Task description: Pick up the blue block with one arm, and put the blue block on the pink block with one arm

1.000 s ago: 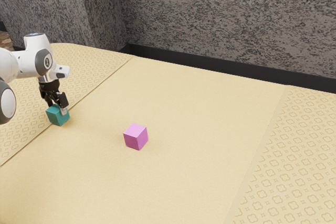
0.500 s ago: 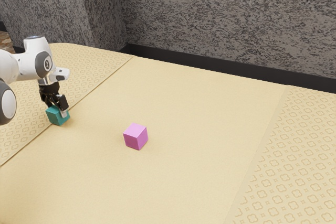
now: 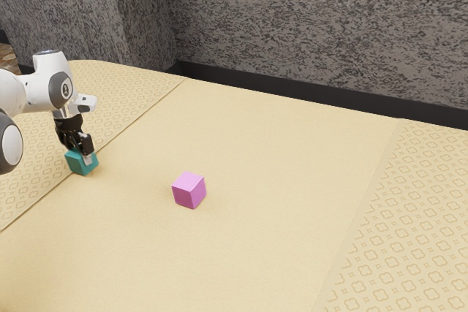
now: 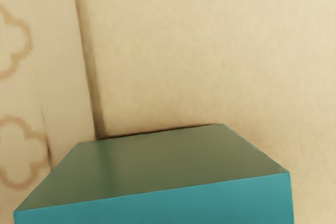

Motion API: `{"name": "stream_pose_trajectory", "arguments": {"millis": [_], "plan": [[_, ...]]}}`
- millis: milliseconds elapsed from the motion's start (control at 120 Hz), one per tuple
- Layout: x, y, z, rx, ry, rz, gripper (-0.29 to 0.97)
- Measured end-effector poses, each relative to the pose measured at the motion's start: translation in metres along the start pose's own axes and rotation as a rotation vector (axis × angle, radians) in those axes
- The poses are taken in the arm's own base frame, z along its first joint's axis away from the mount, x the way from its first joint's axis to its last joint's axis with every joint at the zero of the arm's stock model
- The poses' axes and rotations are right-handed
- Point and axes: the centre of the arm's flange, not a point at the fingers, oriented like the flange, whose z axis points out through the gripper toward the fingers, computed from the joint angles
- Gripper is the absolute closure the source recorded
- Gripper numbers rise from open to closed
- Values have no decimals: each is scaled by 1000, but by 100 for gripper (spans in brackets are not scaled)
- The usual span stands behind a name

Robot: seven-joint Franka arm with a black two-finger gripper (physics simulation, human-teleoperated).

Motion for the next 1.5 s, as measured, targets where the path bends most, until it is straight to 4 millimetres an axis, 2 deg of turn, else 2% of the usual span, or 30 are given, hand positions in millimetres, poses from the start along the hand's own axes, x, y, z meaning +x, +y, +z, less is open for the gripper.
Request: {"name": "stream_pose_trajectory", "arguments": {"millis": [333, 508, 583, 717, 850, 933, 1125, 1300, 1500], "plan": [[-3, -3, -4, 6, 0, -9, 31], [-7, 1, -33, 20, 14, -12, 32], [-6, 12, -46, 14, 21, -1, 32], [-3, 60, -64, -22, 27, 48, 32], [2, 137, -83, -13, 15, 126, 32], [13, 179, -89, 2, 15, 165, 32], [28, 249, -98, 22, 22, 155, 32], [36, 301, -92, 5, 32, 78, 32], [48, 330, -72, -13, 42, -26, 32]]}}
